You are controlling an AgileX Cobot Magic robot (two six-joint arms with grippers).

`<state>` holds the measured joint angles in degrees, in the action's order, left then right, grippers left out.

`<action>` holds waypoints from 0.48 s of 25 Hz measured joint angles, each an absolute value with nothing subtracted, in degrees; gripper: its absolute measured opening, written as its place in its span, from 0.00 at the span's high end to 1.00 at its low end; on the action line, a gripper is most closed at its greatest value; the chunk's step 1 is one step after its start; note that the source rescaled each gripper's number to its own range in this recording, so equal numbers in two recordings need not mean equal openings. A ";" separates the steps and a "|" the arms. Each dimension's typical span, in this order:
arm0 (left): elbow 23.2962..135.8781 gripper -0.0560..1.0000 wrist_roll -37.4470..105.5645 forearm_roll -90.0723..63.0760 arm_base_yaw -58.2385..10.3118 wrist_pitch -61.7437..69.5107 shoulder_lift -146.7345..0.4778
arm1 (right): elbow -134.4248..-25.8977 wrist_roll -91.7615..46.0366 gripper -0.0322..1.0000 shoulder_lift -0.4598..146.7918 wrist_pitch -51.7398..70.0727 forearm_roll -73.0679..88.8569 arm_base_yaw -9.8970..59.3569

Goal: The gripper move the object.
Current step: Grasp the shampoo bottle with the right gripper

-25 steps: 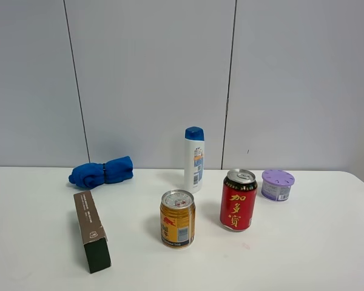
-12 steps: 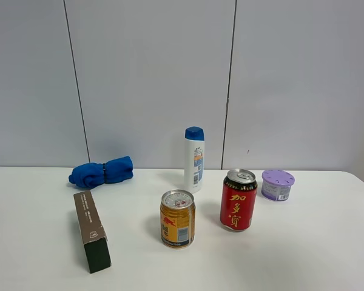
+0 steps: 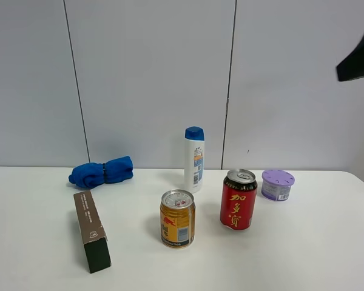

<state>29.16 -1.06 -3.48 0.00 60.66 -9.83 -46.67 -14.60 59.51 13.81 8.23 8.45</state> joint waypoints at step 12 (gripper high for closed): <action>29.16 0.00 -1.07 -3.48 0.00 60.66 -9.83 | -54.94 -14.06 0.10 84.04 1.60 8.27 19.40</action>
